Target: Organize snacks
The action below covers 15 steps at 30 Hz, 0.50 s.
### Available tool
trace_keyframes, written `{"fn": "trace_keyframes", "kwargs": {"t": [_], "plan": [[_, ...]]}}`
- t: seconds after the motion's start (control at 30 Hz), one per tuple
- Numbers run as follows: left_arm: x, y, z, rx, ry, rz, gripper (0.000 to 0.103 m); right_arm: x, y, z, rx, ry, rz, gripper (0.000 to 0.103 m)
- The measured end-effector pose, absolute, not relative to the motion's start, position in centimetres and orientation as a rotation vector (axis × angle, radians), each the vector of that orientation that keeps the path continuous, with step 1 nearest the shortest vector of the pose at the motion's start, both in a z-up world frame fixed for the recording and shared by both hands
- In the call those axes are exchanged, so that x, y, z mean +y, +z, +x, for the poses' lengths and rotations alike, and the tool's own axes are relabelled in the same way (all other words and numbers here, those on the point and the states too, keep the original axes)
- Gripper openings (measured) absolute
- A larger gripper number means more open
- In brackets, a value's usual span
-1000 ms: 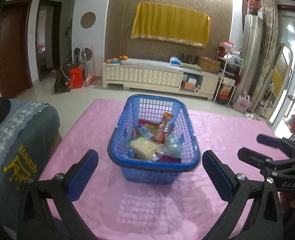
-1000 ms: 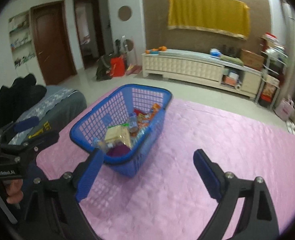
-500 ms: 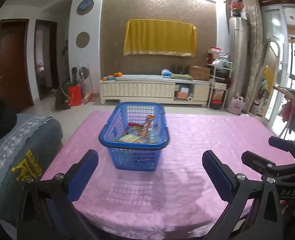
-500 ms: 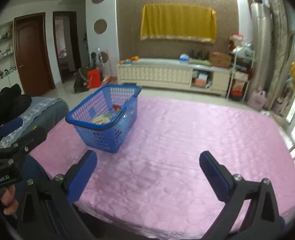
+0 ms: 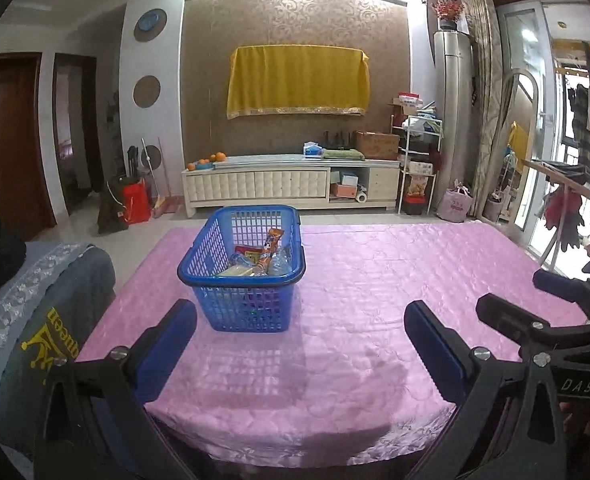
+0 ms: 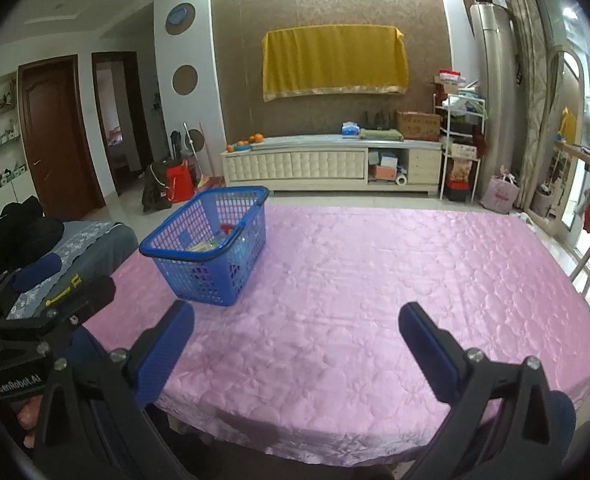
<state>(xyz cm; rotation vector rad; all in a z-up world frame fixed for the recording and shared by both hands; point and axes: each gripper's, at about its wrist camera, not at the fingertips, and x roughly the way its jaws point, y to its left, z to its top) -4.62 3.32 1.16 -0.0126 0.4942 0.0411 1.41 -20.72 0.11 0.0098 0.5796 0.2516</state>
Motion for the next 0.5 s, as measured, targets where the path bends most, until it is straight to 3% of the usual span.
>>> {"fn": "trace_keyframes", "kwargs": {"t": [0.5], "plan": [[4.08,0.59,-5.07,0.512,0.043,-0.048,0.103,-20.79,-0.06,0.95,0.608,0.274,0.04,0.103]]}}
